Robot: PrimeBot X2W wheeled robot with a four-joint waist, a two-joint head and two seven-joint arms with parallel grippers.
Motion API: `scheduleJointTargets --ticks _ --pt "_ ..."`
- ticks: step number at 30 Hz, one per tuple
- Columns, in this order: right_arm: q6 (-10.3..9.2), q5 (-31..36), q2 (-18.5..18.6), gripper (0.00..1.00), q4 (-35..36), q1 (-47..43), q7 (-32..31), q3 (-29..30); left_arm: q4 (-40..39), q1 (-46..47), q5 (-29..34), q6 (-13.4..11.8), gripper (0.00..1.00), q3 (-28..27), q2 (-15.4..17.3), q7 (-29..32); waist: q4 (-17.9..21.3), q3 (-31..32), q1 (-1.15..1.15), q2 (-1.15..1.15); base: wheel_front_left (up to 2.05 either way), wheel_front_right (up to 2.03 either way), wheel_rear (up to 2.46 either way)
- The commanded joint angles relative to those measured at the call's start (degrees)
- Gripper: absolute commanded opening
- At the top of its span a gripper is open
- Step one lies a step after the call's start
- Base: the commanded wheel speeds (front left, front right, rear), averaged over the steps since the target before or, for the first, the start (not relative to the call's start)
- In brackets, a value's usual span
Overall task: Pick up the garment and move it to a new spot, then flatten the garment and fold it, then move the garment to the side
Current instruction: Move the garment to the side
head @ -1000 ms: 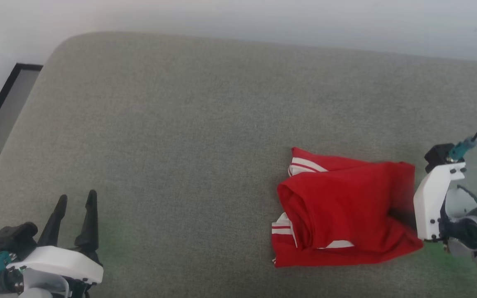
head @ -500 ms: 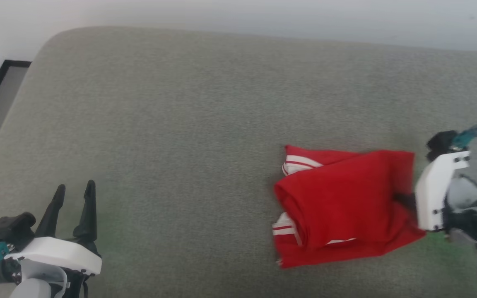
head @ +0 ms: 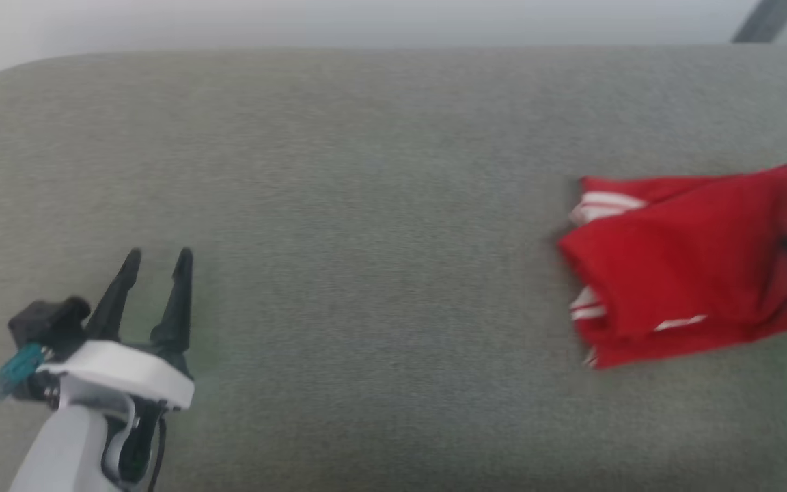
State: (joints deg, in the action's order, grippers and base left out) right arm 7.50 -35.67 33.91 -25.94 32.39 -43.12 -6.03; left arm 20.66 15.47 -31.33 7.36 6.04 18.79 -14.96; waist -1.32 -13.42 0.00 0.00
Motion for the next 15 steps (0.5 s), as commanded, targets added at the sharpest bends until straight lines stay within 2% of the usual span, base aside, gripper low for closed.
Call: scheduleJointTargets --ticks 1,15 --pt "-0.02 1.03 0.47 0.00 -0.17 1.10 0.79 -0.01 0.14 1.18 0.22 0.15 1.00 0.43 0.17 -0.24 1.70 -1.20 0.00 0.00 0.00 0.00 0.00" --pt "-0.02 9.42 7.03 0.00 -10.37 14.06 14.40 -0.33 0.20 12.06 -0.20 0.15 1.00 8.68 1.98 -0.24 8.88 -8.03 0.00 0.00 0.00 0.00 0.00"
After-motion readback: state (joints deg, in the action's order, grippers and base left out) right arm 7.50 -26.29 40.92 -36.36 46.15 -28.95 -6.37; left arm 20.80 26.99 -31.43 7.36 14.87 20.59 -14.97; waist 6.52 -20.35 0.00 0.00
